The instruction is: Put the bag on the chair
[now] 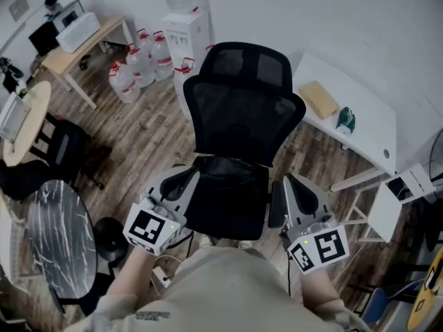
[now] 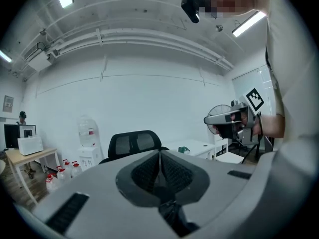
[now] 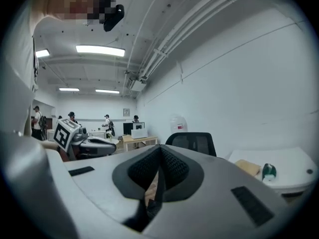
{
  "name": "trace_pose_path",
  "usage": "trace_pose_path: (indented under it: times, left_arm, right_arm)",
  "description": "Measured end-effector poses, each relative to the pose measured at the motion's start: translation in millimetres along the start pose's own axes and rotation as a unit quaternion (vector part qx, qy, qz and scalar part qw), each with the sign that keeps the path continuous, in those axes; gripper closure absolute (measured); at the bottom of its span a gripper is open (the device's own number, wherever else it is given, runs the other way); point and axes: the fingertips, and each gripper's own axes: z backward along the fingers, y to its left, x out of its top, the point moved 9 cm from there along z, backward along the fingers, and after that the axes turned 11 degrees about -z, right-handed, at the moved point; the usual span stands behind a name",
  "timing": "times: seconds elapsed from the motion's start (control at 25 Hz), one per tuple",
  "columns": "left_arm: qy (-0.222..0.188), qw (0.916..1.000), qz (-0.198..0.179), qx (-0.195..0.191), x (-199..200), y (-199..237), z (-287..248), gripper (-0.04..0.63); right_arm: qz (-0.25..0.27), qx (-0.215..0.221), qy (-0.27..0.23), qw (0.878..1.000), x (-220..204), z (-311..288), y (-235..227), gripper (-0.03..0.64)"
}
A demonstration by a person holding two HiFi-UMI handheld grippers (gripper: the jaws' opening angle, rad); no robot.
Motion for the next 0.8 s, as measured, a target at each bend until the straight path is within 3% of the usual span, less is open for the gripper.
trace_pose_path:
  times: [0.12,0.28,0.8]
  left_arm:
    - [0.018,0.9997,0.015,-0.002,-12.2,-2.4,2.5,0.566]
    - [0.027,0.9995,0.019,-0.005,-16.2,2.1,2.0,0.569]
    - [0.003,0.9998,0.014,-0.014,-4.8,16.3,-8.7,0.569]
  right_arm:
    - [0.014,-0.006,0.019,1.0,-6.9,-0.6,1.1,0.595]
    - [-0.012,0.002,0.038,0.999,-12.7,-4.8,0.2,0.595]
    - [-0.041,-0.001,0.051,0.998,-15.6,-16.9,2.3,0.595]
